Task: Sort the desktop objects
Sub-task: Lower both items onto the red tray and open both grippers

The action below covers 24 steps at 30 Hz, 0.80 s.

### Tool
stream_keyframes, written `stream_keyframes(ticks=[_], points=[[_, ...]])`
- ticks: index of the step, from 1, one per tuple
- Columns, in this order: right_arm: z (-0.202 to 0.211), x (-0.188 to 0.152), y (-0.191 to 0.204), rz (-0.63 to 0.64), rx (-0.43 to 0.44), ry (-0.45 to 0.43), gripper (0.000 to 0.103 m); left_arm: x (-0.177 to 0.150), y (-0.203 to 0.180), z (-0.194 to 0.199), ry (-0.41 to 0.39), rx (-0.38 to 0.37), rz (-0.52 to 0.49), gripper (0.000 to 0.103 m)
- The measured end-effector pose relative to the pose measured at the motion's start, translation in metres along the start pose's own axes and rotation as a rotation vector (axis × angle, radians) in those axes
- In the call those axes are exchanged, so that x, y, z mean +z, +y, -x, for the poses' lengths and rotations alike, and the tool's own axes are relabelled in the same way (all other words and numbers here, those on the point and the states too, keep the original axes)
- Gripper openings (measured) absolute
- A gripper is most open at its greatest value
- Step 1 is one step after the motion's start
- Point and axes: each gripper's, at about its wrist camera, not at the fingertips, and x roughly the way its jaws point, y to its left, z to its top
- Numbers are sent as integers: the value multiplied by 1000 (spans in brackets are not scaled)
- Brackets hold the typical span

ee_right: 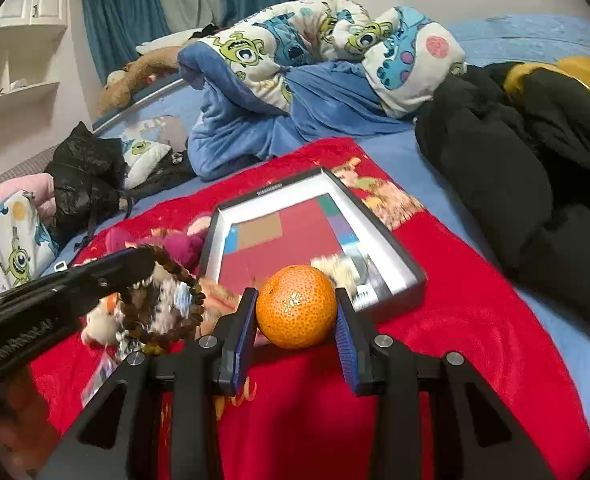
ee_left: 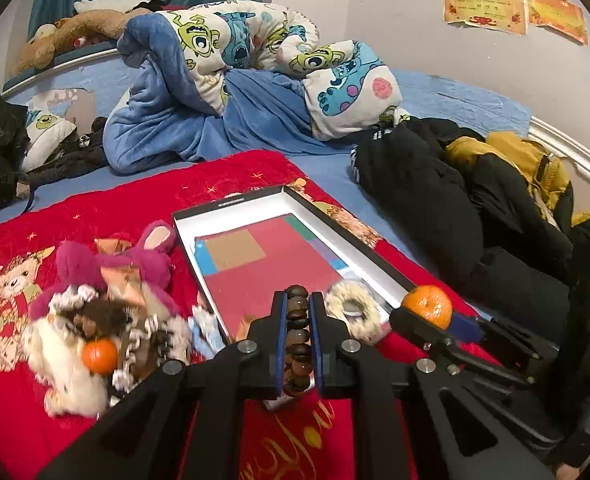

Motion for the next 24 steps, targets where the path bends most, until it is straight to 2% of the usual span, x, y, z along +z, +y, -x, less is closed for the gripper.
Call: stream_keyframes(ticks=[8,13,17,20,24], points=[[-50,46,-5,14,28,-9,36,28,4,-53,0,4,-26,11],[-92,66,-15,3,36,6,36,37,15,-94,-8,3,15,11],[-123,68,-23,5,37,53,36,26,25,-119,-4,13,57,11],[-140,63,-20,32,84,92,36,21,24,-130,1,23,18,11],[-150,59,-12,69,68,119,36,15,30,-135,7,23,23,11]])
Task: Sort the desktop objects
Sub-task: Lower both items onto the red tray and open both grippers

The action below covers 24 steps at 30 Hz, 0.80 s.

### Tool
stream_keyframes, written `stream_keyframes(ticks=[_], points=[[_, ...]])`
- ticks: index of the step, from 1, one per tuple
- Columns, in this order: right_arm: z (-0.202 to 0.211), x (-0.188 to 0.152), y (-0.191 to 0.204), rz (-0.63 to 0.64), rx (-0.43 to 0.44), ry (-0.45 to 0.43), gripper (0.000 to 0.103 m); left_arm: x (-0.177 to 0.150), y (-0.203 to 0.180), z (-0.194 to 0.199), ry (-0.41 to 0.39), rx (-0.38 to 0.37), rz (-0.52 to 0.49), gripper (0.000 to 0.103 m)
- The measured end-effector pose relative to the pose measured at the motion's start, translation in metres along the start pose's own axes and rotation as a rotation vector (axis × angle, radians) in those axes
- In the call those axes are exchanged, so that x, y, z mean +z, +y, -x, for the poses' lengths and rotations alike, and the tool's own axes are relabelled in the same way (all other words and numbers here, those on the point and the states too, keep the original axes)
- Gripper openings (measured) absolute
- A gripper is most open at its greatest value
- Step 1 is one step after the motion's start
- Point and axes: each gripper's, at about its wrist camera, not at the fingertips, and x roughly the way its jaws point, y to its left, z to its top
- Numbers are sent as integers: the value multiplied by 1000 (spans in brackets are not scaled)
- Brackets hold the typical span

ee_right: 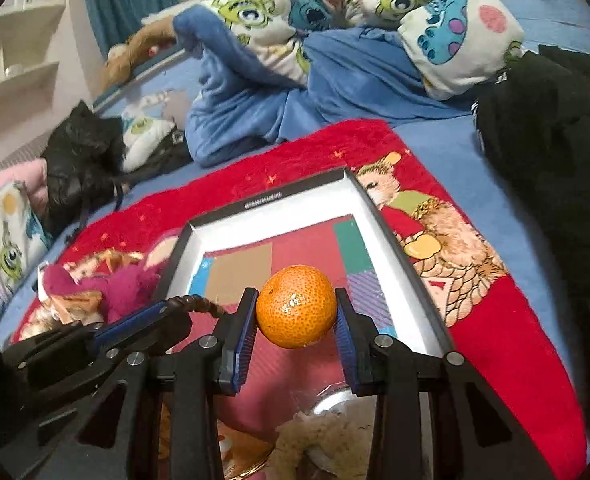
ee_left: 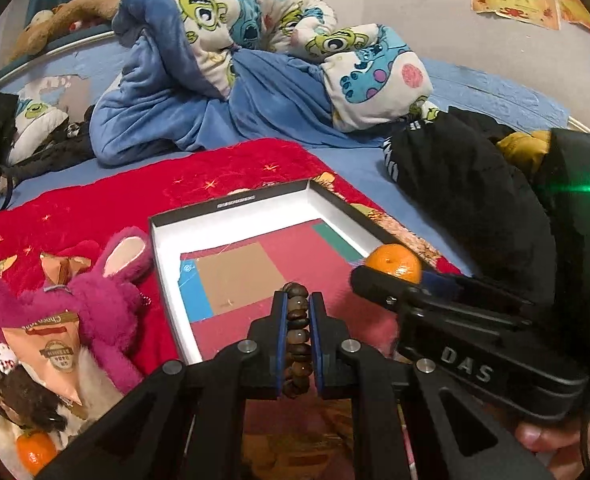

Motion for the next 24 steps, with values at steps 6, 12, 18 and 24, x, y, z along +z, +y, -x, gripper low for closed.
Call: stream_keyframes(ticks=[6,12,18,24], points=[[-6,-6,-9,-30,-17,41,36,-12,9,-14,47,17,12,11],[-32,-6,-6,-14,-93,182,36,-16,15,-19,67,1,26,11],[-36,-10,0,49,-133,196,36,-19,18,-21,83,-5,43,11],[-35,-11,-3,40,-121,176,36,-21,18,-23,88,-6,40,11]])
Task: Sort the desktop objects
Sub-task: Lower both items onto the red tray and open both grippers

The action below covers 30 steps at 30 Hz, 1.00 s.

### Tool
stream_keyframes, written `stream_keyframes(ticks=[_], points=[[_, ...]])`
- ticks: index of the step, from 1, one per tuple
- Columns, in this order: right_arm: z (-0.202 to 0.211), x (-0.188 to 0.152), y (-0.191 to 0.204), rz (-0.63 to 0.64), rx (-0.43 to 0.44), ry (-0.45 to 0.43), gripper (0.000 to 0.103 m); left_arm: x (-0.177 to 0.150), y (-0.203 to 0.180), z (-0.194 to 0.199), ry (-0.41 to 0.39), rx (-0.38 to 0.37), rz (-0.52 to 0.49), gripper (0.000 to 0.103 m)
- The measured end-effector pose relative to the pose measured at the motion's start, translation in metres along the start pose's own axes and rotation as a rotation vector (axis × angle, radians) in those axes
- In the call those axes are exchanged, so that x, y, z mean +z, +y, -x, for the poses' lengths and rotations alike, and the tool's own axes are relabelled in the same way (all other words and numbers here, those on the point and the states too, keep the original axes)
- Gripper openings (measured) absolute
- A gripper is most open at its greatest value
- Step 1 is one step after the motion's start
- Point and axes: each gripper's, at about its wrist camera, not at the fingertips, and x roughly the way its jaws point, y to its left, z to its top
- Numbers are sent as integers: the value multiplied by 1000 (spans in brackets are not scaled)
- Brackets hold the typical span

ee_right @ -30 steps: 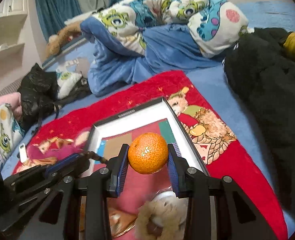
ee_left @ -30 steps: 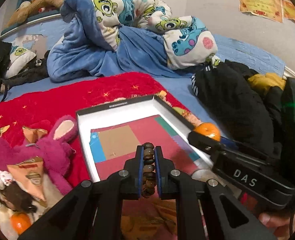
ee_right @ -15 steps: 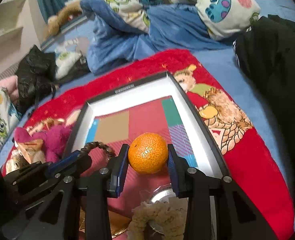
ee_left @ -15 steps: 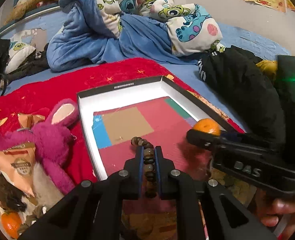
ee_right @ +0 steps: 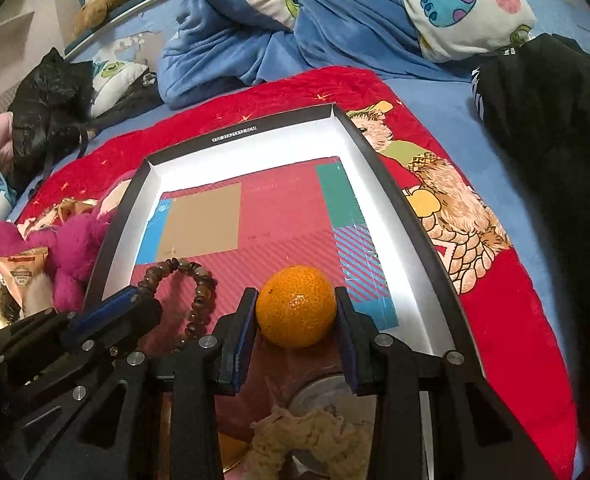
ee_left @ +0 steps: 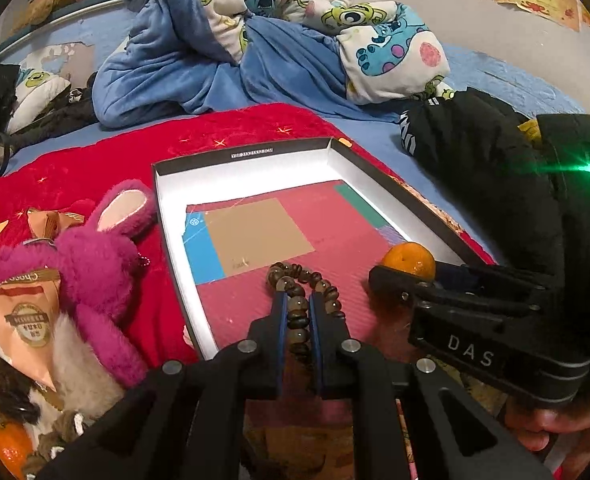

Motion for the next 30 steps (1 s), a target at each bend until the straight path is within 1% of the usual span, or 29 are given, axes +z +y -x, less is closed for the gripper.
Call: stream_keyframes(ticks=[7,9,12,14,16,18,19,21,23,25,27,28,29,30], points=[[4,-5,6,33,-31,-43,36,-3,2,-1,7,-1,5,11],[6,-6,6,38,-30,-61,36,-3,2,-1,10,0,8,11],[13,-8,10,78,-14,-109,37,-4,2,-1,14,5,9,11],[18,-9,12,88,-16,-139,39,-4,2,-1,13,12,9,11],[18,-8,11,84,-17,-138,40,-3,1,-1,12,17,5,11],[19,-8,11,79,-14,-144,46,-2,1,-1,14,19,2,14],[21,-8,11,77,-12,-156,52,-1,1,0,14,24,8,17],[24,-9,10,63,-20,-179,54,1,4,2,15,20,23,24],[28,-8,8,46,-26,-199,54,2,4,4,5,41,26,41],[32,-9,5,26,-41,-224,54,3,6,5,3,35,31,45],[36,-9,2,7,-47,-246,54,4,4,6,-3,34,21,53],[38,-9,-1,-8,-52,-255,57,5,1,7,-7,38,1,75],[41,-9,-4,-23,-42,-266,75,5,-3,8,-16,0,-22,94],[46,-9,-6,-39,-14,-286,87,5,-8,10,-20,-16,-40,101]])
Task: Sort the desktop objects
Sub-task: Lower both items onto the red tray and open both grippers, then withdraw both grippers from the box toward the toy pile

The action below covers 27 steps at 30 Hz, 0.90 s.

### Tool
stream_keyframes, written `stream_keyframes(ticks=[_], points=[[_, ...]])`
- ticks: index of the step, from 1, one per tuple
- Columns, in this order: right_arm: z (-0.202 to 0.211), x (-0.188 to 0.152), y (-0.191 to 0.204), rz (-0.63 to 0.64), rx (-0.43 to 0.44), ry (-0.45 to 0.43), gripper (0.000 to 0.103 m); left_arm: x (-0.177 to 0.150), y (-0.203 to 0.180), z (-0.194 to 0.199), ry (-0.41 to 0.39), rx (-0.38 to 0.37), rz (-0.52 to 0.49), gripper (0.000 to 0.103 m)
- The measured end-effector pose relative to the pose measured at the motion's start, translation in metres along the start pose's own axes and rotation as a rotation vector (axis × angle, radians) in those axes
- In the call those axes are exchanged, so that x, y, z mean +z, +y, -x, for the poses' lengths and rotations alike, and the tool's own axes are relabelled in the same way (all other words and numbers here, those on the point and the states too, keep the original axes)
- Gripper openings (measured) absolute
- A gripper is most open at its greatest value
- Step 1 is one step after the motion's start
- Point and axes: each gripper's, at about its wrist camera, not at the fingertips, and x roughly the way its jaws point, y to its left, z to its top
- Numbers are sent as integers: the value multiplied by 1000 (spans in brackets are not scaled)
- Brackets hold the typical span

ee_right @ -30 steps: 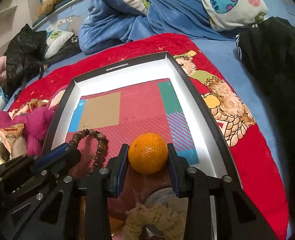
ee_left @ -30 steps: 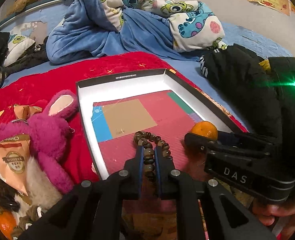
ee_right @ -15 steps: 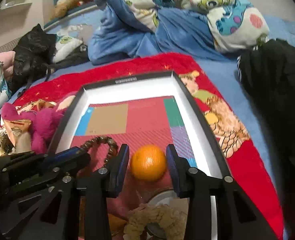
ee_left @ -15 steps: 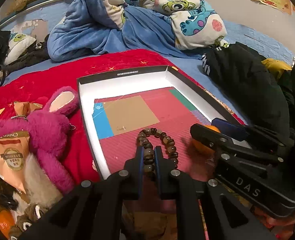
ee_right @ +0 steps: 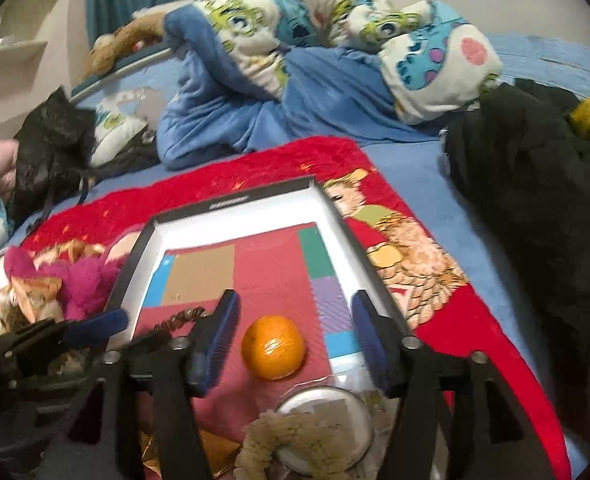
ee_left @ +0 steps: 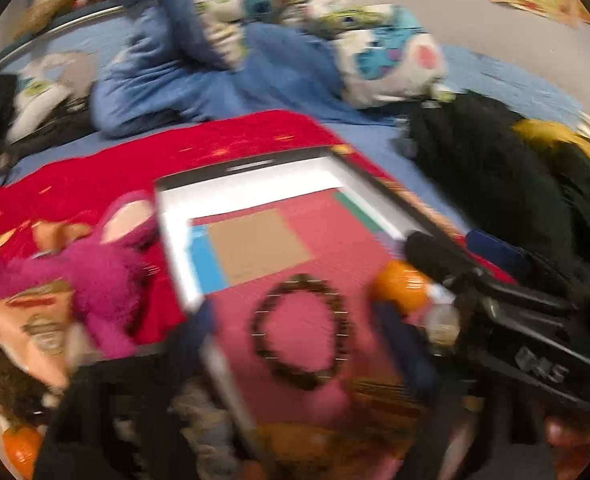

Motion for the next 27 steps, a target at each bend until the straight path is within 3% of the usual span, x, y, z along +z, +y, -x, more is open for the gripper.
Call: stream_keyframes(ticks=[1,3,6,27], points=[[5,1,-1,-10,18,-18,103,1,-3,2,-8,25,-12,103],[13,0,3,14,-2,-48,103,3,-4,4,-13,82,-15,103],[18,-3,6,50,-50,-62,103,3,2,-2,9,68,13,103],[26,-11,-17,-39,-22,-43,103,1,0,6,-30,100,-1,103]])
